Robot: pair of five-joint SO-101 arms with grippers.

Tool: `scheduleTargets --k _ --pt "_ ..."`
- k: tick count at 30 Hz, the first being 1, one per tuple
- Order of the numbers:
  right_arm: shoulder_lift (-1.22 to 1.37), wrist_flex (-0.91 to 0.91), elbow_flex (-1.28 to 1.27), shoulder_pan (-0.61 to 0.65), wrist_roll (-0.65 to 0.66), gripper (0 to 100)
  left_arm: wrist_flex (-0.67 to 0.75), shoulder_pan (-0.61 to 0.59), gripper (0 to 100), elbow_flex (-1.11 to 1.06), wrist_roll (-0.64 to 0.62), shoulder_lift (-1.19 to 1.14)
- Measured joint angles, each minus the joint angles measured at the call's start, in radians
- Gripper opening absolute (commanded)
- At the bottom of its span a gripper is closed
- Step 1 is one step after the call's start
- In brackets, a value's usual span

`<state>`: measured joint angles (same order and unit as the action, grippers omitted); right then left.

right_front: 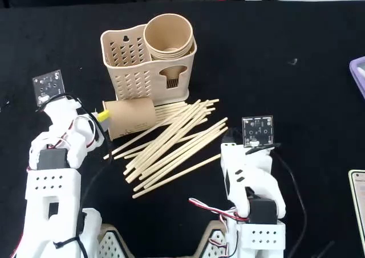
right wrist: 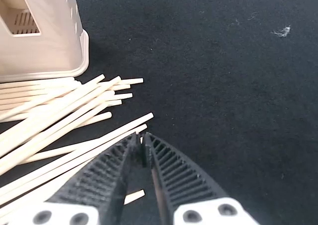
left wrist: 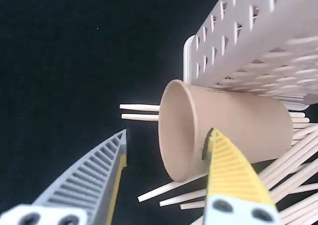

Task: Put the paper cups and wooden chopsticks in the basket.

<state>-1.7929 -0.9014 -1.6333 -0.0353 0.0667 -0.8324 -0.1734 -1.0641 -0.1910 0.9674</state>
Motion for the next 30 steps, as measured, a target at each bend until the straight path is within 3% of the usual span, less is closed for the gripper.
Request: scheduleTargets --k 3,7,14,25,30 --pt "0.0 0.0 0.0 0.0 0.0 1.5 0.002 0.068 26 -0.002 0.0 0.0" --pt "0.0 0.0 0.0 0.0 0.0 1.5 0.103 0.138 26 -0.063 0.0 0.0" --pt "0.0 0.0 0.0 0.0 0.0 1.5 0.299 0.144 26 -0.192 0.0 0.0" --pt "0.0 0.0 0.0 0.002 0.0 1.5 0.316 0.199 25 -0.238 0.0 0.0" --pt "0.0 0.0 0.0 0.002 0.0 1.5 0.316 0.269 13 -0.269 0.0 0.0"
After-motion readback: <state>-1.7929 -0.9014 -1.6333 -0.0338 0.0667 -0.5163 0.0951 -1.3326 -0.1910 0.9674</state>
